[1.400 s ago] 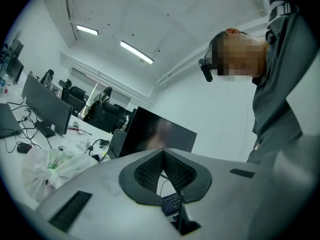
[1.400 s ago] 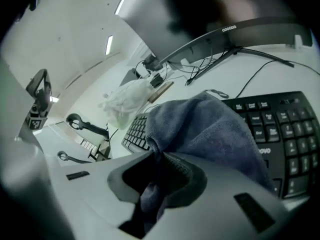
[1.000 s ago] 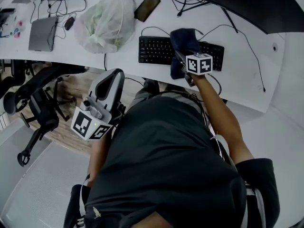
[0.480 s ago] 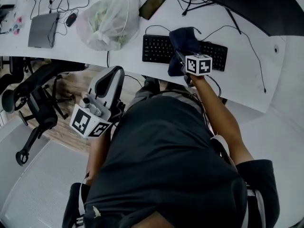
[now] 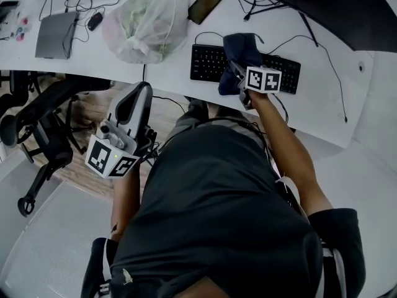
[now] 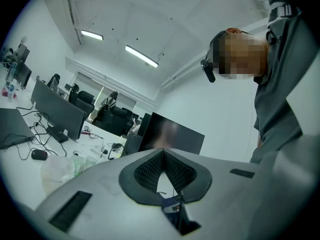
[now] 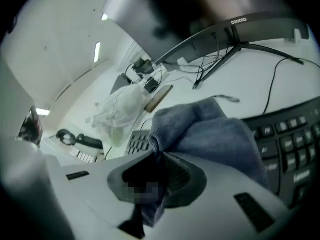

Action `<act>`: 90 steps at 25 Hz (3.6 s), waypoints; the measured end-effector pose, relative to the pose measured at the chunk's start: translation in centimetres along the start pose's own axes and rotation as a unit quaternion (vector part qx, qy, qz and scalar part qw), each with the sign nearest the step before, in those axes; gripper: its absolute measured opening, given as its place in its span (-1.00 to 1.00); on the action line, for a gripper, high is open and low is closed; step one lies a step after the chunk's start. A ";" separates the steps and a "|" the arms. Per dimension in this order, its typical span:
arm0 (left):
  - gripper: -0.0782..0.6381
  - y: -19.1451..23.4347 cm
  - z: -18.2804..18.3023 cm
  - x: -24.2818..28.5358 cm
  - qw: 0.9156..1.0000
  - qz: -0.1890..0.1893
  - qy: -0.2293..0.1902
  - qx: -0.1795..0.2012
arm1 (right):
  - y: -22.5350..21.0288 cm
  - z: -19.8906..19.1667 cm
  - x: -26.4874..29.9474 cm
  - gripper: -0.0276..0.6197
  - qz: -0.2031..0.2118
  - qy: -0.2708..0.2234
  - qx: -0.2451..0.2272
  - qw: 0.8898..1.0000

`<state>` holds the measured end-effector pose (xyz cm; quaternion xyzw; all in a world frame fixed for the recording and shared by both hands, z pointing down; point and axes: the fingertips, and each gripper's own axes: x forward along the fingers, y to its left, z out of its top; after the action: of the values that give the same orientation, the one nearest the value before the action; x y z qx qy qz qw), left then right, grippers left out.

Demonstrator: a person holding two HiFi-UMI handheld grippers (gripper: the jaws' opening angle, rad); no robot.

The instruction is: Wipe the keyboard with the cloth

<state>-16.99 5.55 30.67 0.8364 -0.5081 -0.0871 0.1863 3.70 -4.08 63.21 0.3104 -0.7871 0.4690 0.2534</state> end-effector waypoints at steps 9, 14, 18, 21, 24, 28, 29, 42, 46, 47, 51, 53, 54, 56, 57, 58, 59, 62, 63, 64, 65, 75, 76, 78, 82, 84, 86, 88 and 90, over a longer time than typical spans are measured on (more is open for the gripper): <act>-0.77 4.2 0.0 -1.7 1.000 0.019 -0.007 0.005 | 2.3 2.6 1.2 -0.76 0.022 -0.010 -0.056 0.998; -0.77 6.1 0.3 -4.1 0.999 0.043 -0.008 0.013 | 2.6 -0.2 2.3 -0.76 0.011 0.004 0.011 1.000; -0.77 7.8 0.7 -5.5 0.998 0.061 -0.021 0.014 | 4.4 -5.2 1.7 -0.76 0.021 0.054 -0.007 0.998; -0.77 8.7 0.5 -6.3 0.997 0.070 -0.024 0.011 | 4.5 -1.7 2.7 -0.76 0.026 0.042 -0.048 0.998; -0.77 9.2 0.3 -6.3 0.997 0.071 -0.028 0.006 | 3.9 3.4 4.3 -0.76 0.024 -0.007 -0.049 0.998; -0.77 9.1 0.0 -6.0 0.997 0.065 -0.036 -0.001 | 4.3 0.4 4.0 -0.76 0.026 0.010 0.002 1.000; -0.77 9.3 -0.1 -6.0 0.997 0.066 -0.039 -0.005 | 5.0 -1.4 3.7 -0.76 0.031 0.030 0.002 0.999; -0.77 11.0 -0.1 -5.7 0.997 0.071 -0.035 -0.024 | 5.3 -0.9 4.6 -0.76 0.024 0.031 0.002 0.999; -0.77 11.5 -0.3 -5.0 0.996 0.069 -0.033 -0.035 | 6.2 -4.4 3.1 -0.76 0.030 0.076 0.024 0.996; -0.77 11.5 -0.4 -4.7 0.997 0.066 -0.030 -0.035 | 6.3 -2.8 3.3 -0.76 0.034 0.061 0.010 0.998; -0.77 11.2 -0.4 -3.1 0.998 0.049 -0.021 -0.034 | 6.1 4.8 6.5 -0.76 0.046 0.008 -0.024 0.999; -0.77 10.9 -0.2 -2.4 0.999 0.040 -0.020 -0.031 | 6.6 5.0 8.3 -0.76 0.054 0.017 0.015 0.998; -0.77 10.8 -0.1 -2.2 0.999 0.038 -0.020 -0.030 | 7.2 4.3 8.6 -0.76 0.055 0.022 0.018 0.998; -0.77 10.8 0.0 -2.0 0.999 0.037 -0.022 -0.031 | 9.2 1.3 8.6 -0.76 0.067 0.062 0.001 0.996; -0.77 11.0 0.0 -1.9 0.998 0.037 -0.022 -0.034 | 10.2 -0.8 8.5 -0.76 0.079 0.095 0.003 0.992; -0.77 11.1 0.0 -2.0 0.998 0.038 -0.023 -0.036 | 11.1 -2.7 8.4 -0.76 0.089 0.125 0.009 0.988; -0.77 11.3 0.0 -2.0 0.998 0.039 -0.022 -0.038 | 11.5 -3.8 8.4 -0.76 0.093 0.142 0.012 0.985; -0.77 11.8 0.1 -2.0 0.998 0.037 -0.020 -0.039 | 11.7 -1.0 9.4 -0.76 0.090 0.108 -0.016 0.990; -0.77 11.9 0.1 -2.0 0.998 0.036 -0.019 -0.038 | 11.3 0.9 10.0 -0.76 0.086 0.086 -0.023 0.992; -0.77 12.1 0.1 -1.9 0.999 0.035 -0.019 -0.038 | 10.9 2.4 10.6 -0.76 0.079 0.070 -0.022 0.994; -0.77 12.1 0.2 -1.8 0.999 0.033 -0.019 -0.037 | 10.5 3.3 11.0 -0.76 0.073 0.063 -0.011 0.995; -0.77 13.3 1.0 -1.5 0.999 0.016 -0.027 -0.041 | 12.9 -8.2 7.0 -0.77 0.098 0.179 0.062 0.977; -0.77 13.2 1.1 -1.3 0.999 0.010 -0.027 -0.039 | 13.2 -7.4 6.4 -0.77 0.105 0.176 0.066 0.977; -0.77 13.1 1.5 -0.9 0.999 -0.001 -0.026 -0.036 | 14.6 -4.4 4.6 -0.76 0.131 0.135 0.050 0.981; -0.77 12.7 2.2 0.2 0.999 -0.026 -0.028 -0.031 | 18.5 4.4 -1.3 -0.76 0.166 -0.016 -0.098 0.981; -0.77 12.5 2.5 0.7 0.998 -0.039 -0.026 -0.029 | 20.1 7.9 -4.5 -0.77 0.129 -0.076 -0.208 0.967; -0.77 12.2 2.8 1.2 0.998 -0.052 -0.024 -0.026 | 21.0 10.6 -7.3 -0.78 0.066 -0.118 -0.299 0.945; -0.77 11.9 3.1 1.7 0.997 -0.063 -0.023 -0.024 | 21.5 12.9 -10.1 -0.79 0.018 -0.156 -0.335 0.929; -0.77 11.6 3.2 2.0 0.997 -0.075 -0.021 -0.022 | 21.8 14.6 -12.7 -0.79 -0.008 -0.194 -0.330 0.924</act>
<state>-26.61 -1.79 32.45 0.8656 -0.4461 -0.1295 0.1871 -5.04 -6.01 35.47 0.3007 -0.9283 0.1113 0.1881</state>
